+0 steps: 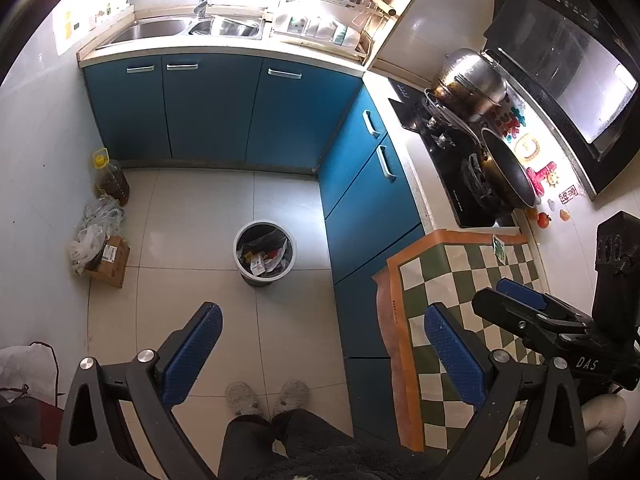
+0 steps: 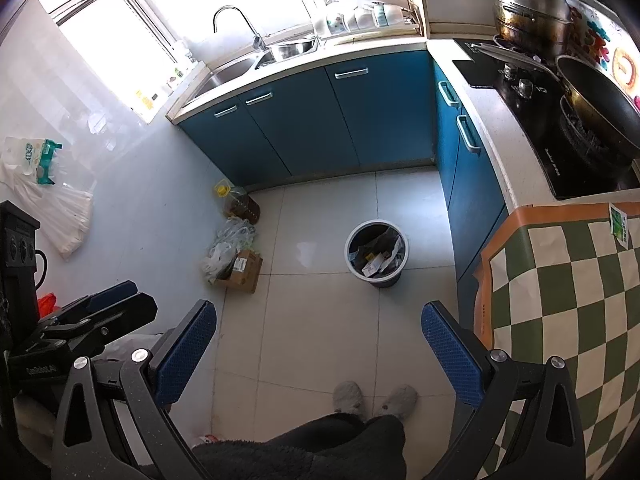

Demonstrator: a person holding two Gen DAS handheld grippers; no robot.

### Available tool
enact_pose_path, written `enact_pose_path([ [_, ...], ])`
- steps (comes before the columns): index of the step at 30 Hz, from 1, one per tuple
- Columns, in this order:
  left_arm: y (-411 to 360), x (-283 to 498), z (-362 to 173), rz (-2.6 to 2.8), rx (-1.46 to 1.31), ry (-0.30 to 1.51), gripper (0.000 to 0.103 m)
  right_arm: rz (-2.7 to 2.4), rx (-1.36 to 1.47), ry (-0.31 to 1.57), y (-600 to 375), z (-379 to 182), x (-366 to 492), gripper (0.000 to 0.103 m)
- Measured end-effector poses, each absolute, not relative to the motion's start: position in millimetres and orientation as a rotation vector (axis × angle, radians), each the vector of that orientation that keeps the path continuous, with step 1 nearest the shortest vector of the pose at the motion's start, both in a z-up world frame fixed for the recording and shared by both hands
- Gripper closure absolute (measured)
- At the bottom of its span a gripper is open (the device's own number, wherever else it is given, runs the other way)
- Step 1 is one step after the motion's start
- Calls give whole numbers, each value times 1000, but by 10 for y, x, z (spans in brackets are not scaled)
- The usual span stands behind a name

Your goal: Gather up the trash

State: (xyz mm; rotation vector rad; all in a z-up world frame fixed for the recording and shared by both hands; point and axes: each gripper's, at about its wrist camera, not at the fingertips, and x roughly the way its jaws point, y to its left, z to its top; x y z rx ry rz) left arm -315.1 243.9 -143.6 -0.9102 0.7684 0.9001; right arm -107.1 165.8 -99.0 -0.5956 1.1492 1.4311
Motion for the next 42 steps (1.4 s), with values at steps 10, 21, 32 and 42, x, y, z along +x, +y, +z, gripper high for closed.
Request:
enact_pose_path([
  [10, 2429, -3129, -1414, 898, -904, 768, 0, 1432, -596, 1149, 1651, -996, -1066, 0],
  [21, 2485, -3093, -1372, 876, -891, 783, 0, 1431, -590, 1154, 1646, -999, -1049, 0],
  [32, 2509, -3104, -1373, 872, -883, 784, 0, 1429, -580, 1161, 1634, -1012, -1027, 0],
  [42, 2523, -3123, -1373, 872, -883, 789, 0, 1429, -576, 1164, 1646, -1015, -1031, 0],
])
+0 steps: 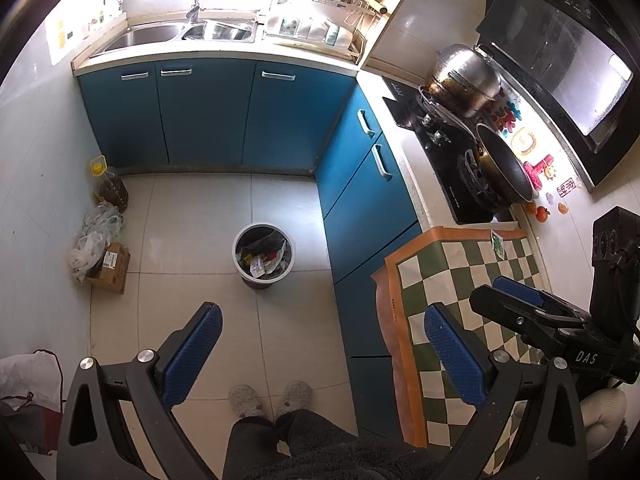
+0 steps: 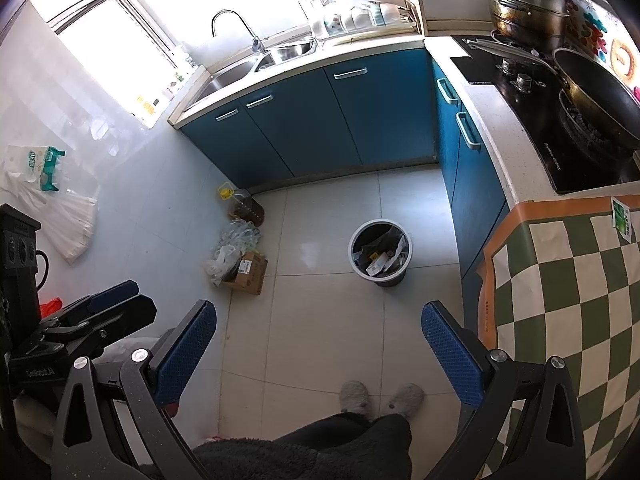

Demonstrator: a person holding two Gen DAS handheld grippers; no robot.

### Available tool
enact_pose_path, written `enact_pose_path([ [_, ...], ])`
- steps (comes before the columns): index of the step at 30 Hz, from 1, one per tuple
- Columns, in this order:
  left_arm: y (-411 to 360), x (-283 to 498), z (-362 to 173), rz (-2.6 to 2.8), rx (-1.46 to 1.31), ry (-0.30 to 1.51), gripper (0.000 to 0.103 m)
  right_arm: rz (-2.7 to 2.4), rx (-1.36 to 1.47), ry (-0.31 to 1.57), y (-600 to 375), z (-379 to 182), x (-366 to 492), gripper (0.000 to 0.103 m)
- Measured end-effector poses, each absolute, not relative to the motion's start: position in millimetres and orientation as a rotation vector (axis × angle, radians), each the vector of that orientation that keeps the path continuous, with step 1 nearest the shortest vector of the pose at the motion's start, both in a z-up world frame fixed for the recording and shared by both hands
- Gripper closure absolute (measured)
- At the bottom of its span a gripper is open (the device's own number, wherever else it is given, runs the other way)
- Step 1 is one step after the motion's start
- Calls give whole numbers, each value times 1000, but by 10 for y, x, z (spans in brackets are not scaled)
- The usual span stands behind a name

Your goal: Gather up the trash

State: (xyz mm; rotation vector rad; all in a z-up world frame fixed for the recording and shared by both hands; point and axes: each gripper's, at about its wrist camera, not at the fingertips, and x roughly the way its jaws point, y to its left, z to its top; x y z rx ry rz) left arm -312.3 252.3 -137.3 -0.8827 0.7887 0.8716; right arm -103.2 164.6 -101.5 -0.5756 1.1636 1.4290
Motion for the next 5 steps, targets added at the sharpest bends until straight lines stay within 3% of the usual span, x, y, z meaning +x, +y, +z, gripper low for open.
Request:
enact_pose_path([
  [5, 2535, -3146, -1347, 887, -875, 786, 0, 1429, -574, 1164, 1645, -1016, -1028, 0],
])
